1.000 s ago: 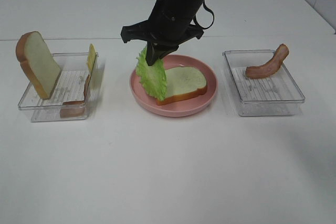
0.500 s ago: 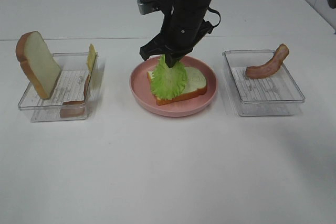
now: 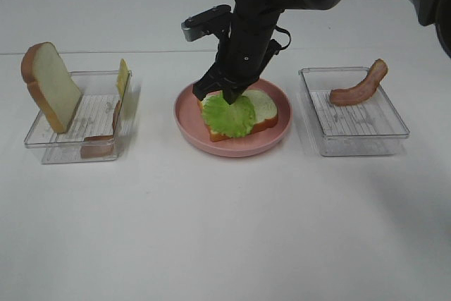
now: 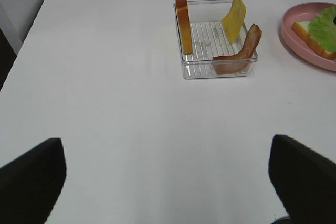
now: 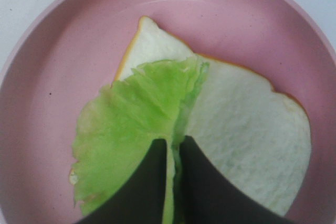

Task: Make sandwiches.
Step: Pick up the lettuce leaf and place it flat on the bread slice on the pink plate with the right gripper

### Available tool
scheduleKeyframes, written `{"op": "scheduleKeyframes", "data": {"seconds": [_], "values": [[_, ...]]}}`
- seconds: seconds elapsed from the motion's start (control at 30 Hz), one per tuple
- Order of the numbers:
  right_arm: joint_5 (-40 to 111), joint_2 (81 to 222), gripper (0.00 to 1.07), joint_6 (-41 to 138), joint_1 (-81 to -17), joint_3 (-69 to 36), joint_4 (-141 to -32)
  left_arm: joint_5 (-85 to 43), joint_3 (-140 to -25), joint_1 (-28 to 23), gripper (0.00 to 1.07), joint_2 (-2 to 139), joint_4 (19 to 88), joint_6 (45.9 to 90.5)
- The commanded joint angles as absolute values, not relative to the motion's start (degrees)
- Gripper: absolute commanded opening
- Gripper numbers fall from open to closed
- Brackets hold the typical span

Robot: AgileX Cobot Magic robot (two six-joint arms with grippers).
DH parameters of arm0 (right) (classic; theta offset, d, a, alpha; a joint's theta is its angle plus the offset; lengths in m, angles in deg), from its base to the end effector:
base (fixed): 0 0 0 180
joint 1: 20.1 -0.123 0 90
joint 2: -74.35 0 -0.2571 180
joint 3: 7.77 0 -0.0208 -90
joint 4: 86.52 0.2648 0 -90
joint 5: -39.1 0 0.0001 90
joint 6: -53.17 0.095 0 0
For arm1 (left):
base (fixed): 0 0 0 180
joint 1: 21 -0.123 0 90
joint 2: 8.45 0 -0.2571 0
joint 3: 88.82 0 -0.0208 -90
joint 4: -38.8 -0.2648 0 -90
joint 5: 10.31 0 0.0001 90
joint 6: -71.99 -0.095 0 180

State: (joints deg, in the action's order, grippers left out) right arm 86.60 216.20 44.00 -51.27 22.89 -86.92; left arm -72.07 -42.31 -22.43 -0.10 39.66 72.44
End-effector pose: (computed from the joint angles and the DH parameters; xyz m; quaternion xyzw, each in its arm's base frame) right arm 0.4204 0.2537 0.1170 -0.3406 0.9218 0.0324 0.1821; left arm 0.0351 -0.0004 0.2871 -0.0135 0.8508 -0.0030 0.5254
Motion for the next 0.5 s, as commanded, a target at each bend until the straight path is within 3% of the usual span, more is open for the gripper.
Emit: {"op": "scheduleKeyframes", "data": {"seconds": [0.03,0.07,0.1,0.13,0.17,0.2,0.5], "values": [[86.0,216.3,0.5,43.1,-51.2,22.7,-87.5,-71.8,-42.2,-22.6,0.98,-0.4,39.7,72.6],[86.0,216.3,0.5,43.1,-51.2,22.7,-87.5,-71.8,-42.2,-22.6,0.98,-0.4,39.7,72.6],[85.9,216.3,0.73,43.1,-51.2,22.7,-87.7,-71.8,-42.2,-22.6,0.98,-0.4,39.7,72.6],[85.9,216.3,0.73,43.1,-51.2,22.7,-87.7,-71.8,-42.2,-22.6,0.98,-0.4,39.7,72.6],[86.0,216.1,0.9,43.1,-51.2,22.8,-88.1,-71.8,-42.2,-22.6,0.98,-0.4,39.7,72.6],[86.1,216.0,0.97,43.1,-51.2,22.8,-88.6,-71.8,-42.2,-22.6,0.98,-0.4,39.7,72.6],[95.2,214.0,1.0,51.4,-51.2,28.2,-95.8,-71.8,-42.2,-22.6,0.98,-0.4,39.7,72.6]]}}
